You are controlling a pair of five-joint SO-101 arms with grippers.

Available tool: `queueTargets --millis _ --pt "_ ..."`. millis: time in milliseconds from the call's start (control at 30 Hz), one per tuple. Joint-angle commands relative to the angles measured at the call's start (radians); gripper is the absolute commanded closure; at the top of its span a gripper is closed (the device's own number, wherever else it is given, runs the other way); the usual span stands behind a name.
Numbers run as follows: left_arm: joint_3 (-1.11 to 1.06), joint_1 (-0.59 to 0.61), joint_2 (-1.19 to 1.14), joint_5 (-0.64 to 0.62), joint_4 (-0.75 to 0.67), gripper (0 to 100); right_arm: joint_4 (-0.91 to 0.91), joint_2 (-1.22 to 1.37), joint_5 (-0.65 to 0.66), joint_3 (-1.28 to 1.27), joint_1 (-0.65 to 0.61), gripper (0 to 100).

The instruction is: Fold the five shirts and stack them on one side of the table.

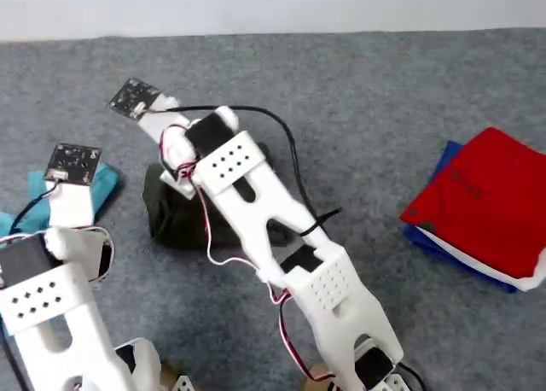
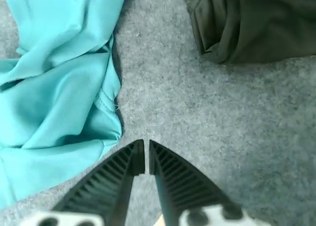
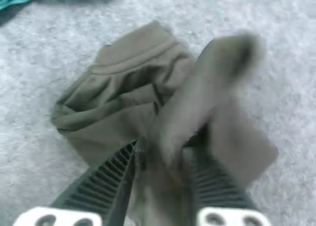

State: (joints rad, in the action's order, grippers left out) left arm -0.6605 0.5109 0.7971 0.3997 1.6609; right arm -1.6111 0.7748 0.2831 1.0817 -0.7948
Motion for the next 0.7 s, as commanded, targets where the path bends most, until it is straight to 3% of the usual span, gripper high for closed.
queueTargets --millis 0,233,367,467,667 --pt "-0.002 0.04 0.02 0.011 -0.009 98 0.005 -0.111 -0.008 0.028 -0.039 74.6" --pt "-0.001 0.103 0.025 0.052 -0.008 98 -0.059 -0.239 -0.008 0.021 0.025 76.1" --pt "-0.001 0.132 0.025 0.054 0.0 98 -0.128 -0.203 0.003 0.021 0.171 91.1" --pt "-0.001 0.135 0.025 0.071 0.006 98 -0.147 -0.142 0.098 0.023 0.262 99.1" --pt "-0.001 0.135 0.025 0.072 0.006 98 -0.156 -0.041 0.075 0.026 0.309 78.9"
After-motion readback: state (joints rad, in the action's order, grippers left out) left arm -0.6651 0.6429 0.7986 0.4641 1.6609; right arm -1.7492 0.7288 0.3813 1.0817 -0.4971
